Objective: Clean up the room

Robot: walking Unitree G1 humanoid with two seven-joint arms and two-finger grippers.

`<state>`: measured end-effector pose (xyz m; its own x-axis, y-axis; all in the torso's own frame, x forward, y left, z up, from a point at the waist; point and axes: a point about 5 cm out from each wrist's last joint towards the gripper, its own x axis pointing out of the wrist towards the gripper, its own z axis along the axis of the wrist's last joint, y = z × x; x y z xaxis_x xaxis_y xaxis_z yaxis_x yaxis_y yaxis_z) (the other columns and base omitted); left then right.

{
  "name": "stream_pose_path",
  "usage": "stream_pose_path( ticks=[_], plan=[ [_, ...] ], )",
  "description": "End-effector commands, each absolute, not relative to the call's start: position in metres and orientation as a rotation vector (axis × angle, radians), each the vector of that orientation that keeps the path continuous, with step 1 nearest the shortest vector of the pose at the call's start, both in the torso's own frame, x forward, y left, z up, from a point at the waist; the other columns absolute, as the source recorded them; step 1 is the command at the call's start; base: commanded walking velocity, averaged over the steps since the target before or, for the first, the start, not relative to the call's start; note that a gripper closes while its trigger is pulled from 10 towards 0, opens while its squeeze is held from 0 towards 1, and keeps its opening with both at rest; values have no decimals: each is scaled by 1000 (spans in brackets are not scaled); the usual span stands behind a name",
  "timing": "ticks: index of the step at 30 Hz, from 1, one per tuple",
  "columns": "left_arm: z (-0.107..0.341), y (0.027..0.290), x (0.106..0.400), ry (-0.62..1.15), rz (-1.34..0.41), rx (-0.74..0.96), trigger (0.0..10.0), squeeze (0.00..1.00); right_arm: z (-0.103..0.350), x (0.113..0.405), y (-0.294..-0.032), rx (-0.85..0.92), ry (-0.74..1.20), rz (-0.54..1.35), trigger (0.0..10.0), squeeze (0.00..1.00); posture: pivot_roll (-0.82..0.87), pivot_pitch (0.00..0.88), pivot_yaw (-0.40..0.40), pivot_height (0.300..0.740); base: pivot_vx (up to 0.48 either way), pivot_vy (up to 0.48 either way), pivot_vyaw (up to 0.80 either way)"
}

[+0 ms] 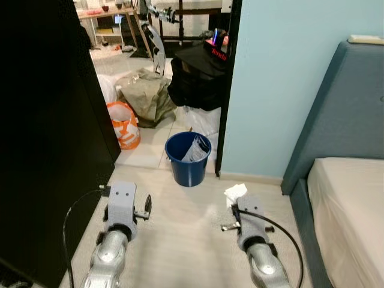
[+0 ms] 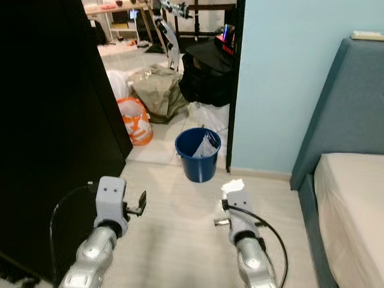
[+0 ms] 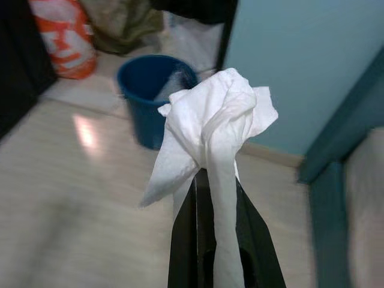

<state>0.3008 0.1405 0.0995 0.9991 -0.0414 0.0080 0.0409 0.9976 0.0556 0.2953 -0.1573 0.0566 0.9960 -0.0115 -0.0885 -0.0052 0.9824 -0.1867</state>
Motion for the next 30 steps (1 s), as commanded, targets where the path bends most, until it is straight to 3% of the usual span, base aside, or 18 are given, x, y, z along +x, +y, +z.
stream_pose_path(
  ticks=[1,30],
  plan=[
    [90,149,296,34,-17,53,10000,0,53,294,-152,-166,106,2,10000,0,-31,125,37,726,326,0,0],
    [90,148,296,37,-23,51,10000,0,52,293,-153,-176,107,-4,10000,0,-35,128,41,726,332,0,0]
  ],
)
